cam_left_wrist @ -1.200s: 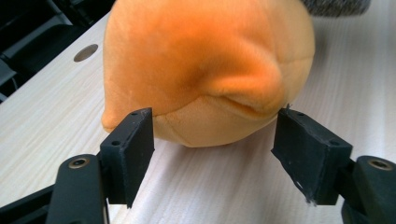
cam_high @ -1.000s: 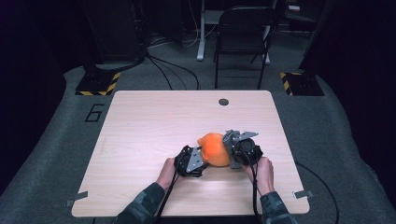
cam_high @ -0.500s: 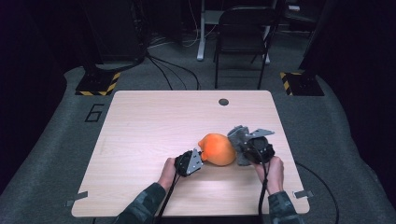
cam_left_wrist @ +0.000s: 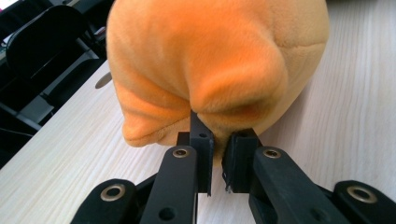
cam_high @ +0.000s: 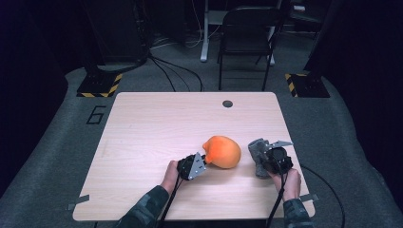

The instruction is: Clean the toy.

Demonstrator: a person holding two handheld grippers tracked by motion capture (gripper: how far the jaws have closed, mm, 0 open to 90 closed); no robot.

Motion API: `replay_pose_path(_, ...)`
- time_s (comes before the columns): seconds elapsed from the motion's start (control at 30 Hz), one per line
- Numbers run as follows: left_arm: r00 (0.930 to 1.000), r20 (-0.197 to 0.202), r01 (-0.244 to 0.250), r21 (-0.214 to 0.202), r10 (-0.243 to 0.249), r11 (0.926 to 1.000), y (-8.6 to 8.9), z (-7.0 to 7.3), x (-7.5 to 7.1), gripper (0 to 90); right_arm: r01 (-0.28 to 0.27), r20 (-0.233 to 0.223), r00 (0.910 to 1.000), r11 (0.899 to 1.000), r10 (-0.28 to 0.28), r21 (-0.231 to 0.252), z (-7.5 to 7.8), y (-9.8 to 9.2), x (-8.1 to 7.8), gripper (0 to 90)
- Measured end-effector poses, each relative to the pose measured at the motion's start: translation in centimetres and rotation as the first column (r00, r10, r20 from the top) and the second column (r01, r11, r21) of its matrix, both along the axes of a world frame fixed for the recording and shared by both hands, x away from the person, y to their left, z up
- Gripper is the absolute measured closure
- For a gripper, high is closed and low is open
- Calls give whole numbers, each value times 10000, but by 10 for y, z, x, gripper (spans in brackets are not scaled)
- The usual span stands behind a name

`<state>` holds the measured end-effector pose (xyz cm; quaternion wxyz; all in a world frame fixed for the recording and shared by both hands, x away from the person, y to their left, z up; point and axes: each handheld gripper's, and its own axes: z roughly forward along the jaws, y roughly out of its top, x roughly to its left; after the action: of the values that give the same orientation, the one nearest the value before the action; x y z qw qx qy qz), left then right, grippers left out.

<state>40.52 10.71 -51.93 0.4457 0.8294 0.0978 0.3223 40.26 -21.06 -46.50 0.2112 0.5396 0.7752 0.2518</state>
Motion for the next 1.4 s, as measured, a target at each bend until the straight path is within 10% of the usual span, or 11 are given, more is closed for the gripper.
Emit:
replay_pose_path(0.27, 9972, -747, -23, -1185, -66, 9930, 3, 16, -1, 840, 22, -52, 10000, 10000, -22, -8, -3, -6, 2, 704)
replay_pose_path(0.43, 9875, -1534, -13, -2322, -353, 9727, 4, 33, -4, 841, 22, -131, 9999, 10000, -22, 22, -3, -6, 2, 703)
replay_pose_path(0.63, 9596, -2733, -299, -3346, -666, 9419, 8, 50, -6, 841, 14, -58, 10000, 10000, -14, 43, 2, -6, 1, 704)
replay_pose_path(0.83, 9188, -3878, -973, -4041, -739, 9095, 13, 61, -7, 839, 14, -1, 10000, 10000, -14, 69, 5, -6, 1, 703)
replay_pose_path(1.1, 8436, -5303, -1867, -4371, -844, 8798, 19, 67, -5, 835, 46, -47, 10000, 9999, -46, 101, 7, -6, 0, 703)
replay_pose_path(1.4, 7592, -6497, -2676, -3662, -390, 8912, 11, 39, 3, 826, -149, -367, 9992, 9998, 143, -163, 0, -2, 4, 702)
